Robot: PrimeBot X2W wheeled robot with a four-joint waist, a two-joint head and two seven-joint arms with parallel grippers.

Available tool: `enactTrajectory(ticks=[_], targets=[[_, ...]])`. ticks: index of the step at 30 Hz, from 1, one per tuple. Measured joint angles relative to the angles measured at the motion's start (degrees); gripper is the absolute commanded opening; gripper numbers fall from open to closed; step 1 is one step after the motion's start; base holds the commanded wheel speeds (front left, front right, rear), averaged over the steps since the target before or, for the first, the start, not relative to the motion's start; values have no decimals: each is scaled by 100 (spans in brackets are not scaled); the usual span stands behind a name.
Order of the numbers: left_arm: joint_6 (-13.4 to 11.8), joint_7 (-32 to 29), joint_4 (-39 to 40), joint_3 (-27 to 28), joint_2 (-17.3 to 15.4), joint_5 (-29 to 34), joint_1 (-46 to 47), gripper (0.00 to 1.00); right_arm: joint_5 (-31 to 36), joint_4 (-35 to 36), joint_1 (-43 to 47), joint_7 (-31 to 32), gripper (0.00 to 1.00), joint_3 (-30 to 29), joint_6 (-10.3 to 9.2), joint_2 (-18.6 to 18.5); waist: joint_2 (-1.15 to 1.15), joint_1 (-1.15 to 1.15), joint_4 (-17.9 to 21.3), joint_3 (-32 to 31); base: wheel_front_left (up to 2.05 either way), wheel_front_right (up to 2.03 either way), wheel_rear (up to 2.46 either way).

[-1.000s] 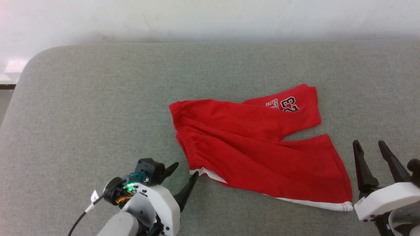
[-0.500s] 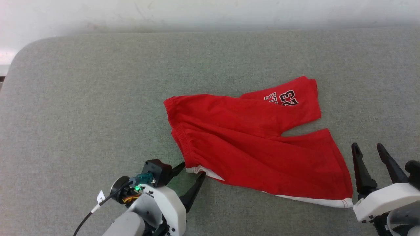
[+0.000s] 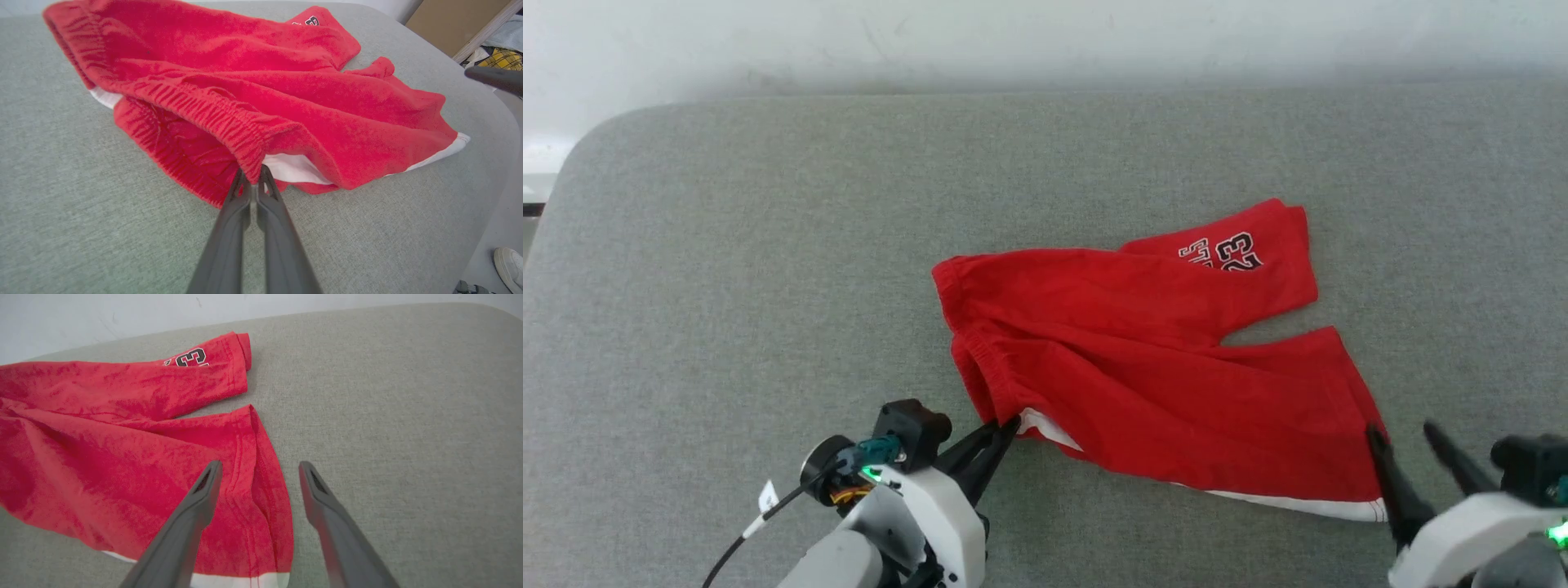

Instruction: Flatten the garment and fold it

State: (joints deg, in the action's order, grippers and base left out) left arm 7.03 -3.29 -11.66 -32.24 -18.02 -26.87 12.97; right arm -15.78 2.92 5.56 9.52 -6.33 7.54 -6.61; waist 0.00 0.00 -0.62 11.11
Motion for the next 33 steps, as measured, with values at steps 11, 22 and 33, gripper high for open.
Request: enactTrajectory(ticks=[11, 22, 33], targets=[[-2, -24, 626, -2, -332, -45, -261, 0, -9, 598, 848, 1616, 100, 125, 0, -222, 0, 0, -38, -113, 0, 0, 0], [-2, -199, 786, -115, -401, -62, -261, 0, 194, 152, 622, 1718, 100, 354, 0, -304, 0, 0, -128, -10, 0, 0, 0], [-2, -325, 781, -223, -561, -144, -260, 0, -1, -121, 497, 1680, 0, 517, 0, -560, 0, 0, -175, 3, 0, 0, 0]])
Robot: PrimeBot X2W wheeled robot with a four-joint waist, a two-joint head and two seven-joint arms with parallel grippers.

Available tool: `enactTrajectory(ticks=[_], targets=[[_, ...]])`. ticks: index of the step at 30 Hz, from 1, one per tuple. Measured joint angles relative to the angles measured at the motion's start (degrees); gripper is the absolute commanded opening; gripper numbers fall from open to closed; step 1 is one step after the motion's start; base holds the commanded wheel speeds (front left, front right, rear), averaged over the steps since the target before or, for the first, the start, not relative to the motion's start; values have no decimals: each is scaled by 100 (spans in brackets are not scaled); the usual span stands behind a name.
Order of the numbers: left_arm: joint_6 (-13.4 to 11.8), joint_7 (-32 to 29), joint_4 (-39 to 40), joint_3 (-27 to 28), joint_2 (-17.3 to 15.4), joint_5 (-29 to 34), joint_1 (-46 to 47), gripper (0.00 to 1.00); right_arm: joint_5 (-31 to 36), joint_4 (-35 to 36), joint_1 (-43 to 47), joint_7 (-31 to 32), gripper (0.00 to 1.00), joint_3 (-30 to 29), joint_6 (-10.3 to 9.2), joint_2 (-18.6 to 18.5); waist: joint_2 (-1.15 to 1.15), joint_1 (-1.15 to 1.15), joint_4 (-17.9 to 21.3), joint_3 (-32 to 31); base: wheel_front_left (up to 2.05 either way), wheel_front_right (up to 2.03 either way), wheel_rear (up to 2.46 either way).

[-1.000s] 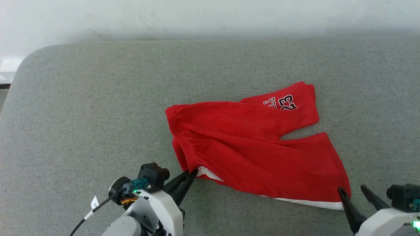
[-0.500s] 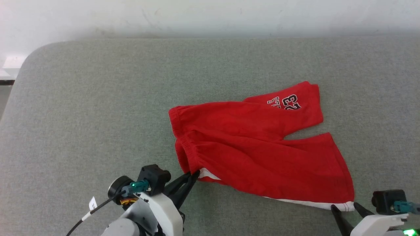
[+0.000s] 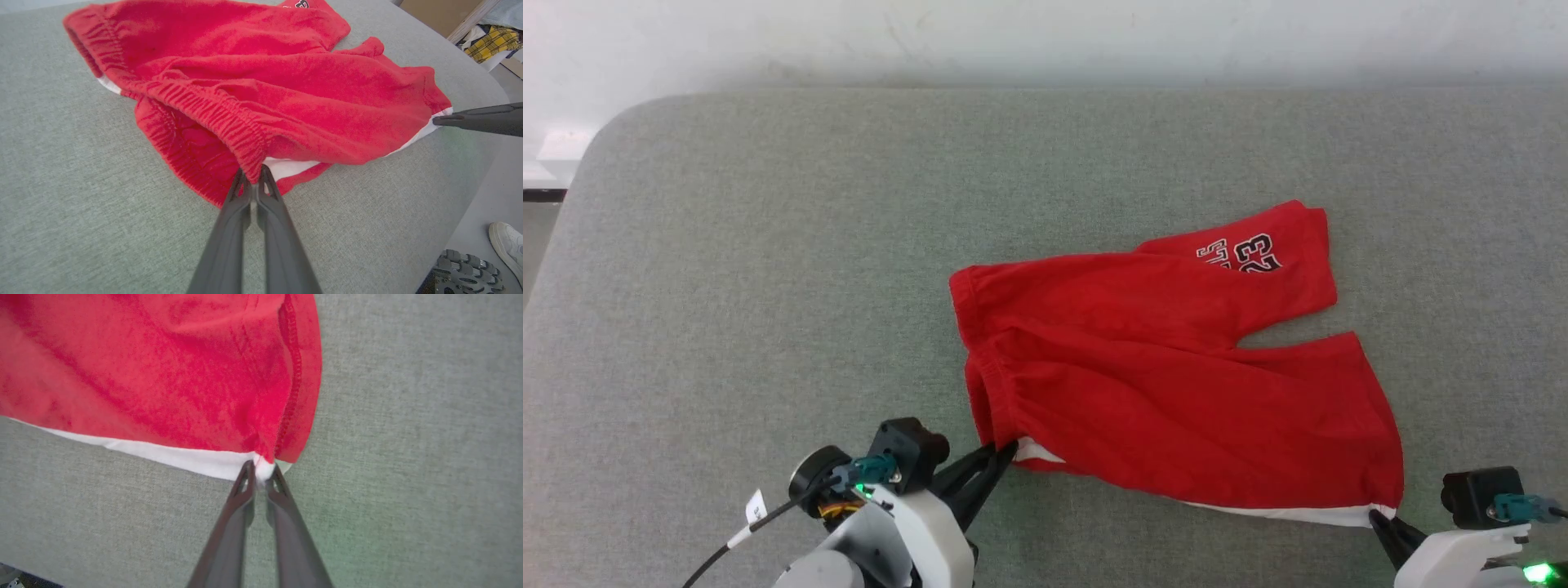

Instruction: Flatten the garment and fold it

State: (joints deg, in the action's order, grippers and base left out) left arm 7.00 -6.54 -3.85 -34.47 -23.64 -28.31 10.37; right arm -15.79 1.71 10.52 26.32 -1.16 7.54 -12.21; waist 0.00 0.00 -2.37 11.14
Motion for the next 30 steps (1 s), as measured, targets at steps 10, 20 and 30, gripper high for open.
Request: enactTrajectory(ticks=[10, 20, 30], targets=[[10, -336, 409, -342, -680, -132, 1, 0, -1190, 669, -119, -118, 0, -215, 0, -837, 0, 0, 24, -355, 0, 0, 0], [9, -721, 1603, -80, -1221, -481, 295, 0, -2260, 1515, -818, -102, 0, -588, 8, -1491, 0, 0, 7, -839, 0, 0, 0], [-261, -1065, 2474, 790, -1341, -803, 1455, 0, -2447, 1912, -2323, 133, 0, -775, 8, -1822, 0, 1, 37, -1227, 0, 0, 0]])
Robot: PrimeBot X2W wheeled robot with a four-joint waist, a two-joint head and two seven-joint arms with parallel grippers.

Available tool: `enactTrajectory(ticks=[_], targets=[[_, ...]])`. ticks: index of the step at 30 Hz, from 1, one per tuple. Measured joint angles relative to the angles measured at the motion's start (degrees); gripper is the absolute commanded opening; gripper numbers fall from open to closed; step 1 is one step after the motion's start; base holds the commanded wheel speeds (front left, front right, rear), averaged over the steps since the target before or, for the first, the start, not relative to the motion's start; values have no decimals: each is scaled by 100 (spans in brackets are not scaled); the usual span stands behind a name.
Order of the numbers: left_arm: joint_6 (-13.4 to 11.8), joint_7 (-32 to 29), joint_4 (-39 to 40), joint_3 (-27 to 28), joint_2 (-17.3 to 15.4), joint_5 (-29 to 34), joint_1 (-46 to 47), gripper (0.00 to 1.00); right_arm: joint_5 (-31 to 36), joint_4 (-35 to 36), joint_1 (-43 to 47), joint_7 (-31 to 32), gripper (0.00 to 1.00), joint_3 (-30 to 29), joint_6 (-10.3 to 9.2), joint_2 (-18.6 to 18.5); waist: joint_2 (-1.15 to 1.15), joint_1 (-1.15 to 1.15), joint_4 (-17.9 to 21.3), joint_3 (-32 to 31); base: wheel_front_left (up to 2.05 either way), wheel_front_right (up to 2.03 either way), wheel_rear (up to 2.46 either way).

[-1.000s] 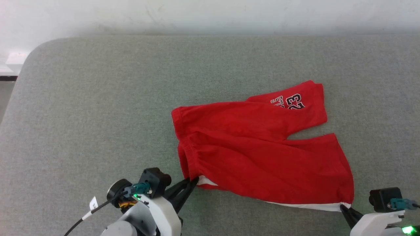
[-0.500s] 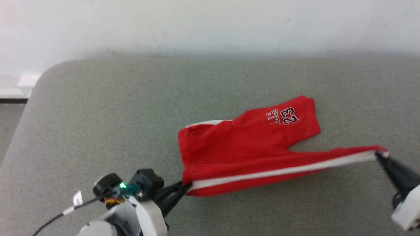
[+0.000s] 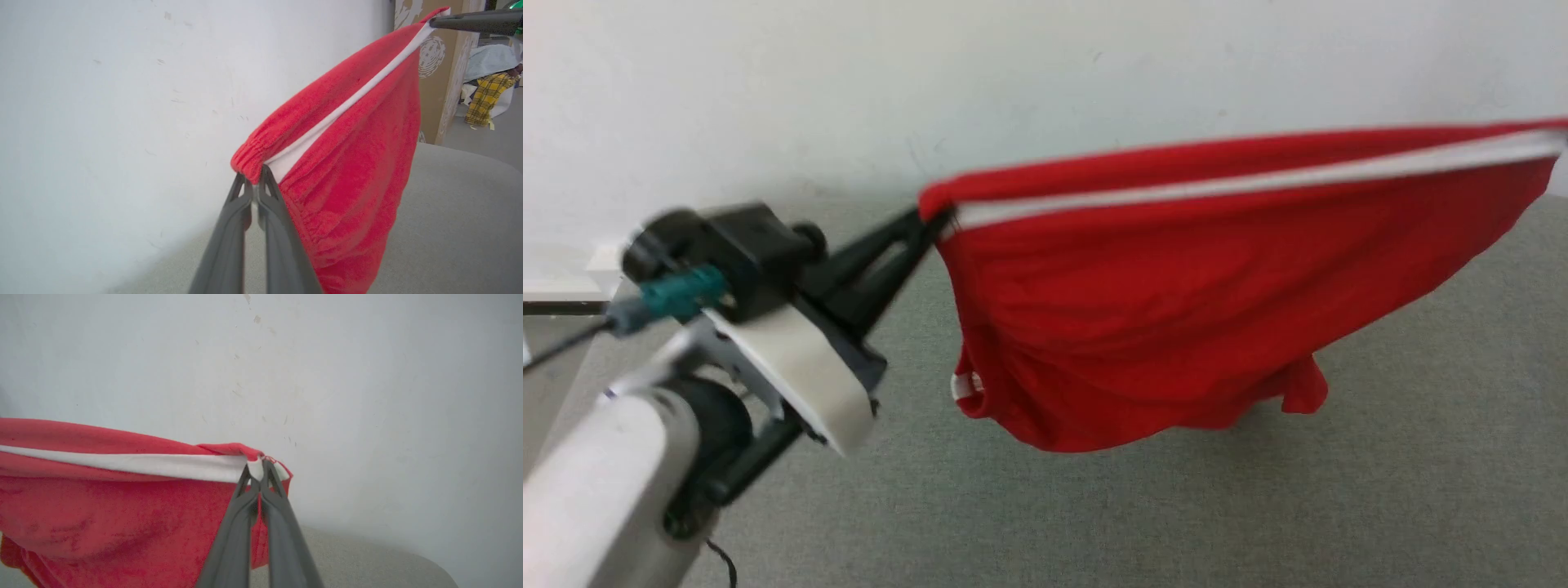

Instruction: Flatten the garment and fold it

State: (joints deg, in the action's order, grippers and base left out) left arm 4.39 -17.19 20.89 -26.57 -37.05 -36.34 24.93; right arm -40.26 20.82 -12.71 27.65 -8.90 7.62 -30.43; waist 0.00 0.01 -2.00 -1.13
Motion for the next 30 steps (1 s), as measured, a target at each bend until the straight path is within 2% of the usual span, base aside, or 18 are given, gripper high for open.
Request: enactTrajectory(ticks=[7, 12, 17, 23, 30], targets=[[-196, -155, -31, 475, -34, -35, 842, 0, 224, -253, -1350, 303, 0, 388, 2, -236, 0, -1, 128, 169, 0, 0, 0], [-198, -272, -319, 635, -27, -52, 1564, 0, 371, -780, -2492, 327, 0, 888, 2, -430, 0, -2, 217, 514, 0, 0, 0], [-126, -356, -936, 649, 125, -55, 2514, 0, 599, -1481, -3805, 107, 0, 1449, 2, -506, 0, -2, 311, 1027, 0, 0, 0], [7, -125, -2184, 630, 594, -42, 3788, 0, 1021, -2740, -5438, -487, 0, 2052, 2, -275, 0, -4, 443, 1785, 0, 0, 0], [-51, 465, -3777, 601, 1301, 229, 5274, 0, 1500, -4351, -6847, -1265, 0, 2384, 1, 207, 0, -4, 588, 2691, 0, 0, 0]])
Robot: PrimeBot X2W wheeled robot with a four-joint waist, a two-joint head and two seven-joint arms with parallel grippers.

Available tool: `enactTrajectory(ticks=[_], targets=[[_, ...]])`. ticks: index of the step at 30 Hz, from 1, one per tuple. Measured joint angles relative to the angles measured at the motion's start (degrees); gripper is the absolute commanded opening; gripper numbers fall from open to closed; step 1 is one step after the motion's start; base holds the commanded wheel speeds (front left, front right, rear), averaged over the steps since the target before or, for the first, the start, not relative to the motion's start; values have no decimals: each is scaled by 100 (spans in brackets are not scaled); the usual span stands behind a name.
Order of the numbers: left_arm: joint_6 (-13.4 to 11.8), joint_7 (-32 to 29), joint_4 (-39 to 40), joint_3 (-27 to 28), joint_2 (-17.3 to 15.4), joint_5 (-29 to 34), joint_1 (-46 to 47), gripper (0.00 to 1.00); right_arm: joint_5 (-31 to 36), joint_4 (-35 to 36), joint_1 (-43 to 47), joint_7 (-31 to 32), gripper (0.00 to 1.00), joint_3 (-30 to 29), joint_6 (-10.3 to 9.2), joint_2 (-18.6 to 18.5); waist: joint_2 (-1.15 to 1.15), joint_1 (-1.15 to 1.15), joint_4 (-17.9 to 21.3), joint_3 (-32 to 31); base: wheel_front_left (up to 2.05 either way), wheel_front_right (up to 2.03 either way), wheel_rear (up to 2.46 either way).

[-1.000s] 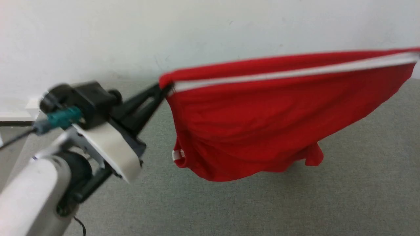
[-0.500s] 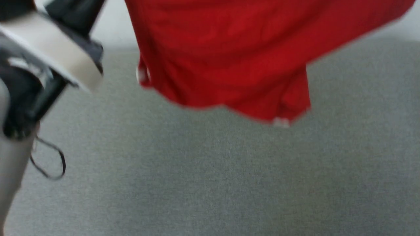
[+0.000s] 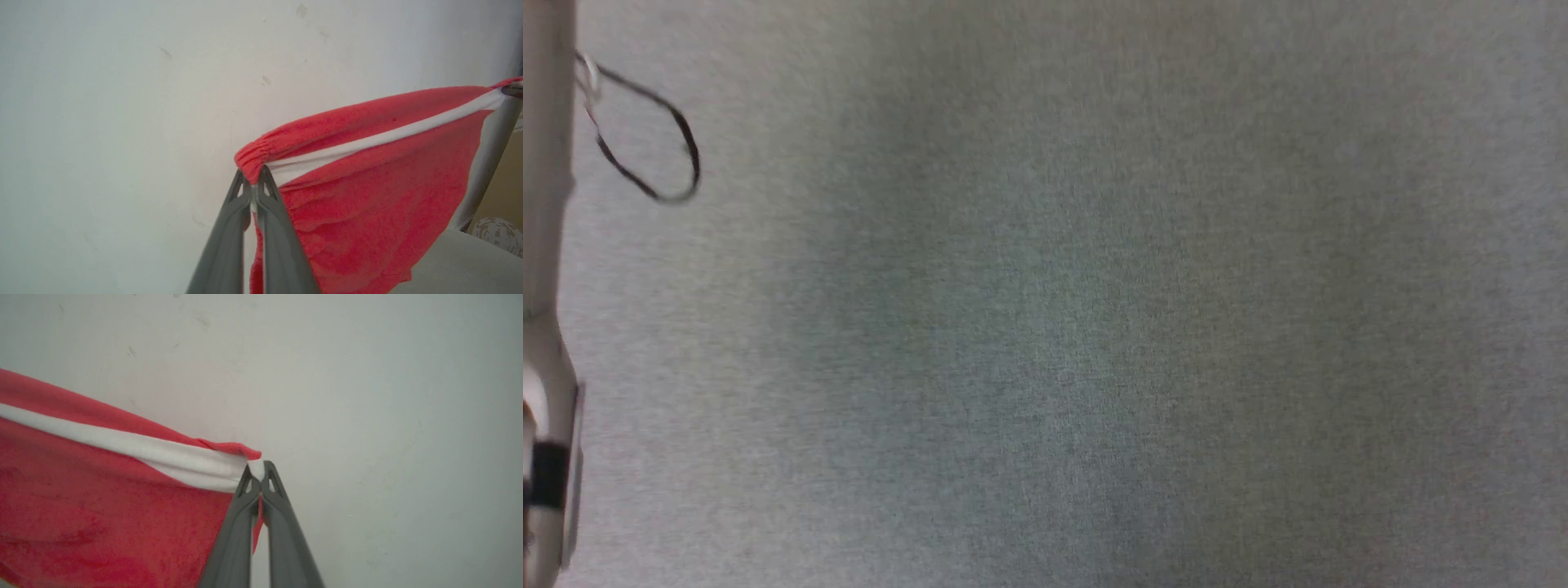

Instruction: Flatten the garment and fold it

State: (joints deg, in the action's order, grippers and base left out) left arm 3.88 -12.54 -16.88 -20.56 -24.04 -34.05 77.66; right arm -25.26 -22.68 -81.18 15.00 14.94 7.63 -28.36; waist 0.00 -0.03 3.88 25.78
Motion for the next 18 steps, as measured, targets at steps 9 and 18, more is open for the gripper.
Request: enactTrajectory(ticks=[9, 18], targets=[[-12, 1180, -1697, -1, 391, 265, 877, 0, 357, -1499, -700, -973, 0, 105, 0, 733, 1, 1, 172, 903, 0, 0, 0], [226, 1893, -2441, -486, 749, 227, -248, 0, -81, -1916, 344, -1564, 0, 652, -1, 927, 0, 3, 214, 955, 0, 0, 0]])
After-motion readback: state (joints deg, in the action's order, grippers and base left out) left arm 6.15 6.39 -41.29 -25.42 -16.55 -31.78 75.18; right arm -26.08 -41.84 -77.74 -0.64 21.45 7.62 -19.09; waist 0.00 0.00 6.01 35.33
